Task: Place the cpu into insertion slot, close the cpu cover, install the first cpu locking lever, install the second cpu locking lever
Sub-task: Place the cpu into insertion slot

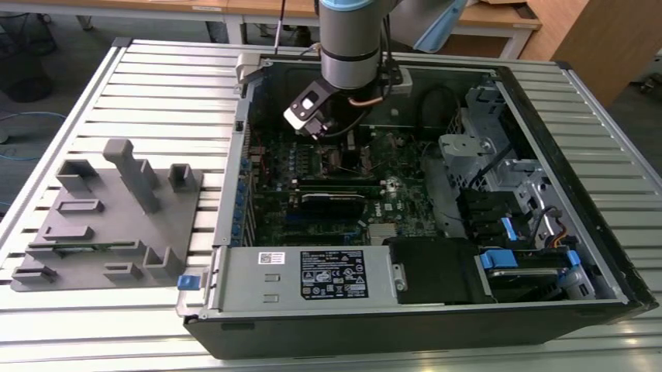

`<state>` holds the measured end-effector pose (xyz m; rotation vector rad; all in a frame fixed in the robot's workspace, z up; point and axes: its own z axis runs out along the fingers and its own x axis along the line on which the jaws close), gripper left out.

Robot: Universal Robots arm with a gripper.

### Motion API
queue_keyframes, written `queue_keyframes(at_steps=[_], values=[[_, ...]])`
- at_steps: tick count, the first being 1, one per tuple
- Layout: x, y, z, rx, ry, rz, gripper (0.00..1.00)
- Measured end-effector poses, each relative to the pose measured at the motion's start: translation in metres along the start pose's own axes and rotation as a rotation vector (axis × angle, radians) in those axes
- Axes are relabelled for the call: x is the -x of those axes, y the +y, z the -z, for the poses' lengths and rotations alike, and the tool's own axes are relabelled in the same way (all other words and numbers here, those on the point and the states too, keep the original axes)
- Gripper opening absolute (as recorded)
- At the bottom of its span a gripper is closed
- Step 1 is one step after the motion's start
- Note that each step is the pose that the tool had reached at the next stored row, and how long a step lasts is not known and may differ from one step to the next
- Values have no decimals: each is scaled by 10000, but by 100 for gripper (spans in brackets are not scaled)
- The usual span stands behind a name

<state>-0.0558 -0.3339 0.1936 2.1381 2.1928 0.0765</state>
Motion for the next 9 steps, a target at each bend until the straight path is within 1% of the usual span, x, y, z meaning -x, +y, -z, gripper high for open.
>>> queue_keyframes(at_steps=[9], values=[[0,0,-3,-1,-1,-10,54]])
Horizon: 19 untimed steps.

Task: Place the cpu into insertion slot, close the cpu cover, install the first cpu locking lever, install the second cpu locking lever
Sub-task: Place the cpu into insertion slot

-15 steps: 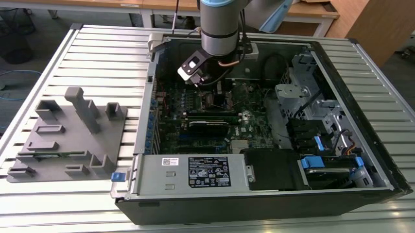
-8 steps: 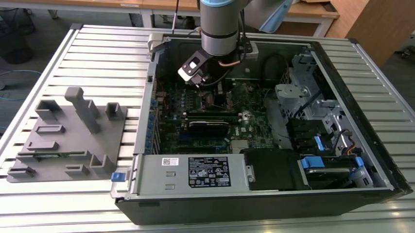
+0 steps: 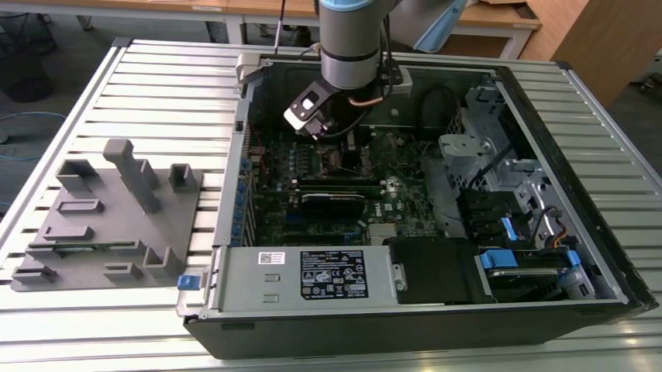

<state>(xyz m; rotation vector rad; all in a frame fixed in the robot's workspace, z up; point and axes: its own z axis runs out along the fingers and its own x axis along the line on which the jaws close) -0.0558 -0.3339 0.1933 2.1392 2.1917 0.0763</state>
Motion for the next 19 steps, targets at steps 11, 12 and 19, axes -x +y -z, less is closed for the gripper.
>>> queue_keyframes(at_steps=[11,12,19], values=[[0,-3,-9,-2,-6,-58,54],[0,-3,-10,-3,-7,-58,54],[0,-3,-12,-1,-4,-60,54]])
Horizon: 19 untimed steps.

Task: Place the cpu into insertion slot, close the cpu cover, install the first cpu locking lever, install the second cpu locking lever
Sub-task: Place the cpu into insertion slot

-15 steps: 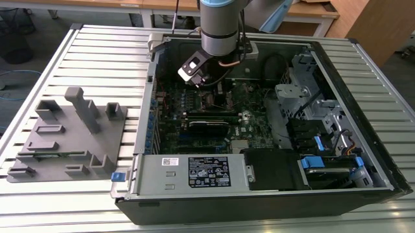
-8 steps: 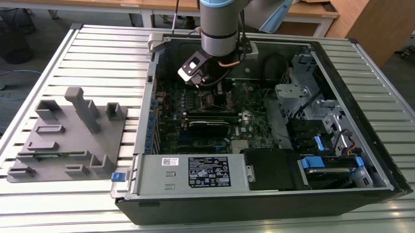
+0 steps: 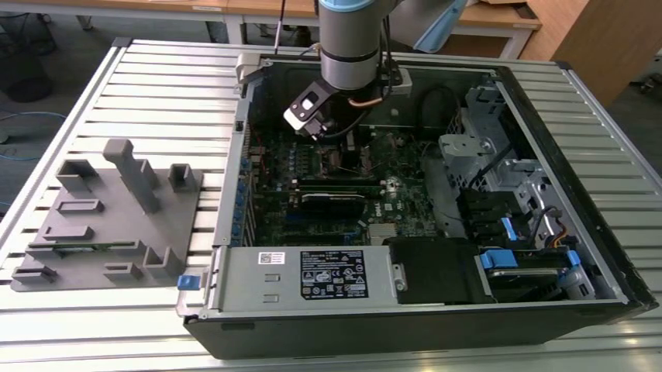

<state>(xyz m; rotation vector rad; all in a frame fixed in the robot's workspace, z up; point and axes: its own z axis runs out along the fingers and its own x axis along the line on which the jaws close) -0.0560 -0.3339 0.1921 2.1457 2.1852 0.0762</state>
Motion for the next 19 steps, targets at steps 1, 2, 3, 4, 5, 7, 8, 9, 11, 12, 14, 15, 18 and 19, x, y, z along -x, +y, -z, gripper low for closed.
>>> queue_keyframes(at_steps=[1,2,3,4,5,7,8,9,11,12,14,15,18,19], values=[[0,0,0,0,0,0,54],[0,0,0,0,0,0,54],[0,0,0,0,1,0,54],[0,0,0,0,1,0,54],[0,0,0,0,1,0,54],[-1,1,2,3,4,0,54],[-1,1,5,3,5,0,54],[-1,1,5,4,6,0,54],[0,1,7,1,3,0,54],[0,1,8,1,3,0,54],[0,1,11,0,2,0,54],[0,1,11,0,3,0,54],[0,1,11,1,4,0,54],[0,1,11,1,4,-5,54]])
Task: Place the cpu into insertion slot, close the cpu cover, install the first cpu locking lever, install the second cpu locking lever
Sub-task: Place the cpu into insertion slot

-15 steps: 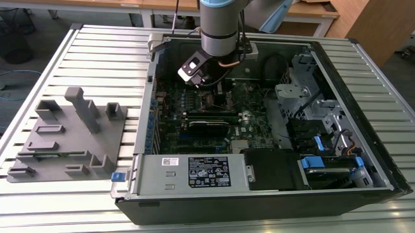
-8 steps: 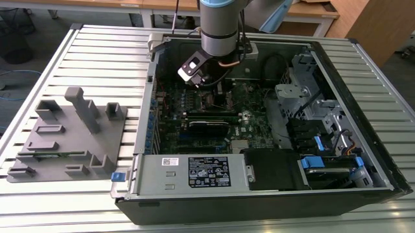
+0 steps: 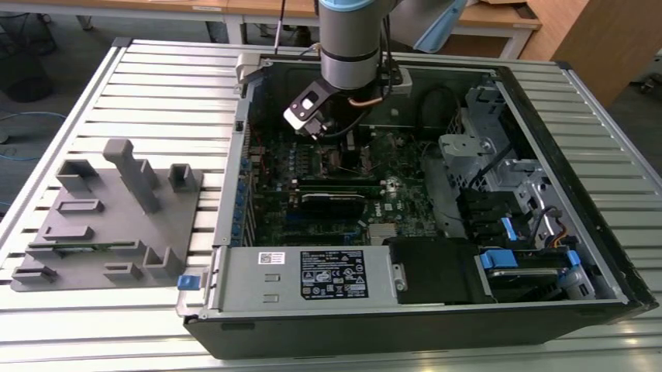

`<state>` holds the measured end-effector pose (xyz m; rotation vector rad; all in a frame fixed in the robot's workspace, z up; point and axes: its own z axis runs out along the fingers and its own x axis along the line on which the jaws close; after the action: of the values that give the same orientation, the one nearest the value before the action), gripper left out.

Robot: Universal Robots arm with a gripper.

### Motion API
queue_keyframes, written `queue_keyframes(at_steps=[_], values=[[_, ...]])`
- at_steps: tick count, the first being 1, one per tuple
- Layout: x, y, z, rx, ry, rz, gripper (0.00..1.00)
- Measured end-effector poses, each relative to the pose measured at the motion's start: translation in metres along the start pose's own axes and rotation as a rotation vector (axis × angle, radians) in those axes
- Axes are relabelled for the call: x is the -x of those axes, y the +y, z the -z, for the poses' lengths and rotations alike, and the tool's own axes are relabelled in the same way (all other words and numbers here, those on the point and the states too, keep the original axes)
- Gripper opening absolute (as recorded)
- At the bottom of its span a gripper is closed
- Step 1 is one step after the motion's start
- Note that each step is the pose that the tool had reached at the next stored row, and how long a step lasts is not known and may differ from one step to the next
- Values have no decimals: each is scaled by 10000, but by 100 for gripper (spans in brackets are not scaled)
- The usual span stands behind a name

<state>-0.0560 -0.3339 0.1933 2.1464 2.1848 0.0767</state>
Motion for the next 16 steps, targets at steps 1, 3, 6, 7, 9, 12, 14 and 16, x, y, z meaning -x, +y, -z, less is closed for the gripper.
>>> queue_keyframes(at_steps=[1,3,6,7,9,12,14,16], values=[[0,0,0,-1,-2,-13,54],[0,0,1,-2,-5,-36,54],[0,0,0,-2,-6,-45,54],[0,0,0,-2,-6,-46,54],[0,0,0,-2,-6,-47,54],[0,0,-5,-1,-5,-47,54],[1,-2,-10,-5,-10,-47,54],[1,-3,-16,-7,-13,-48,54]])
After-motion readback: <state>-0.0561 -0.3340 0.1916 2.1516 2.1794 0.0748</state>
